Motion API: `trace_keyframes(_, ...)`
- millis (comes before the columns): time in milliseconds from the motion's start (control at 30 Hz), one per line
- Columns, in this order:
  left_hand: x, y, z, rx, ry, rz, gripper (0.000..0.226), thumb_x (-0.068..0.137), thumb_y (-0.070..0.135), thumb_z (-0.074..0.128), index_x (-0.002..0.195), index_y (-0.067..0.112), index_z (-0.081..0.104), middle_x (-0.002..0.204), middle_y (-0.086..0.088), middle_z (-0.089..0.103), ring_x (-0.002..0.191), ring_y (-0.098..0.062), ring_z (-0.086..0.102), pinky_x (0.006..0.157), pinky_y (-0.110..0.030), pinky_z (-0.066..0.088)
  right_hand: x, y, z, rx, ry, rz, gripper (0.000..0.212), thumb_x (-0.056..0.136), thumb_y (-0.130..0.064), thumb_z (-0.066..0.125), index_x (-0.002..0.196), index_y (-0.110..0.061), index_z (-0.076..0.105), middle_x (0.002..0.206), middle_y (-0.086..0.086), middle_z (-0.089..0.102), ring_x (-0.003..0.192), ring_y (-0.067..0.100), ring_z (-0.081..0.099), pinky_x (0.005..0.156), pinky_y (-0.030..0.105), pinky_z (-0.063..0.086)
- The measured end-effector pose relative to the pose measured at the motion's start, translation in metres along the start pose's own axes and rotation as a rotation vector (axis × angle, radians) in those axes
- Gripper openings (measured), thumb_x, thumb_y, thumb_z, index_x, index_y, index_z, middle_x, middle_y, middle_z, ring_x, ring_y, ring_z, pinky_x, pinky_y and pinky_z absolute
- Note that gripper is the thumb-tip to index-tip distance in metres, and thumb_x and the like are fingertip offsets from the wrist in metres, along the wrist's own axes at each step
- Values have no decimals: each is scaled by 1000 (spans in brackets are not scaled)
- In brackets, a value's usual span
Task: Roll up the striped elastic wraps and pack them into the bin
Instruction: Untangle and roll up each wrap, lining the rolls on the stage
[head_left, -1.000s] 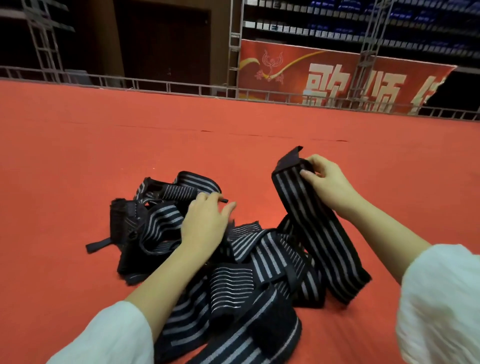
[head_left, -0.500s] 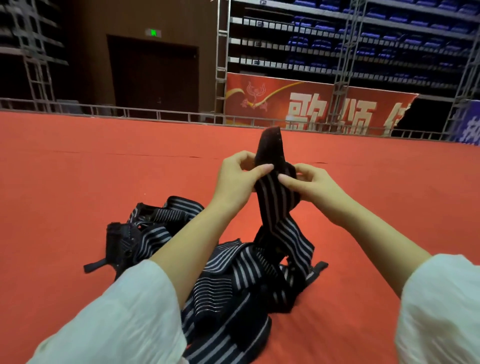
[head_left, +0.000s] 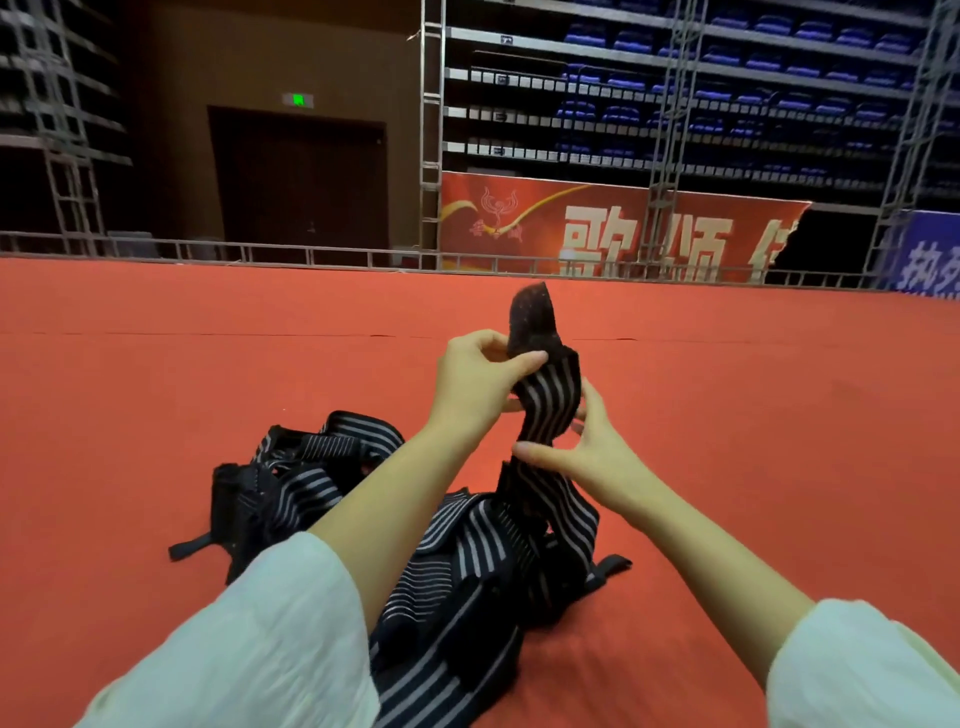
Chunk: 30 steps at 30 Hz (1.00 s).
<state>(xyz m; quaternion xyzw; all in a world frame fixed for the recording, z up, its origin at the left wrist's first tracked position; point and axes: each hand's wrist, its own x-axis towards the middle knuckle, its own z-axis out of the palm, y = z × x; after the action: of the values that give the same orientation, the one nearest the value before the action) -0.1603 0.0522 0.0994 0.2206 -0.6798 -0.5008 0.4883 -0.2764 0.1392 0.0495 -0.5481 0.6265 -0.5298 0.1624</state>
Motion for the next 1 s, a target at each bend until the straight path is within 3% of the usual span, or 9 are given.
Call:
trace_keyframes(100, 1, -4, 16, -71, -39, -61, 18, 83, 7, 72, 91, -5, 62, 79, -11, 63, 64, -19, 64, 55, -28, 58, -5, 27, 1, 10, -1, 149, 82, 79, -31, 77, 142, -29, 25, 120, -9, 47, 117, 11, 48, 94, 25, 39)
trace_keyframes(233, 2, -24, 33, -6, -111, -75, 16, 84, 9, 72, 91, -3, 64, 78, -10, 64, 61, -14, 63, 52, -24, 54, -4, 55, -9, 29, 105, 190, 45, 84, -33, 61, 127, -28, 49, 102, 5, 55, 94, 22, 57, 82, 33, 45)
trace_keyframes(367, 3, -51, 52, -66, -114, -151, 15, 85, 7, 71, 91, -3, 62, 78, -9, 63, 62, -16, 64, 52, -25, 56, -4, 71, -11, 335, 125, 463, 19, 95, -44, 48, 111, -34, 53, 120, 6, 47, 107, 25, 51, 80, 43, 50)
trace_keyframes(500, 8, -69, 64, -33, -105, -175, 16, 85, 7, 71, 92, -2, 60, 76, -6, 59, 64, -16, 63, 50, -24, 56, -6, 84, -14, 683, 110, 499, 56, 80, -62, 48, 115, -21, 62, 100, 1, 60, 94, 17, 54, 67, 43, 54)
trace_keyframes(567, 11, -82, 64, 44, -114, -170, 14, 84, 10, 73, 89, 2, 62, 76, -6, 61, 69, -20, 65, 57, -32, 59, -6, 91, -13, 647, 76, 473, 41, 79, -48, 58, 106, -19, 67, 89, -1, 70, 86, 13, 63, 73, 45, 57)
trace_keyframes(633, 12, -98, 60, 174, -146, -131, 13, 83, 17, 73, 81, 9, 63, 75, -5, 64, 75, -24, 66, 67, -36, 59, -2, 99, -12, 599, 131, 482, 17, 84, -20, 67, 99, -12, 67, 80, 3, 71, 69, 12, 67, 63, 34, 58)
trace_keyframes(733, 5, -121, 47, 431, -327, -116, 10, 85, 30, 71, 88, 21, 66, 81, 7, 67, 81, -12, 63, 70, -19, 48, 2, 114, -17, 574, 236, 536, 26, 79, 16, 60, 99, 0, 62, 79, 12, 67, 56, 16, 67, 49, 25, 54)
trace_keyframes(867, -10, -150, 34, 525, -617, -203, 42, 79, 41, 75, 117, 30, 62, 112, 13, 68, 105, -5, 62, 97, -27, 46, -3, 123, -24, 516, 106, 655, 22, 75, 15, 65, 95, 5, 65, 79, 16, 70, 61, 22, 69, 51, 28, 56)
trace_keyframes(1000, -22, -168, 35, 628, -672, -163, 63, 70, 44, 81, 125, 28, 55, 115, 11, 65, 106, -8, 60, 93, -27, 47, -5, 127, -25, 409, -6, 749, 29, 70, 9, 74, 98, 7, 66, 92, 20, 72, 75, 27, 70, 62, 30, 59)
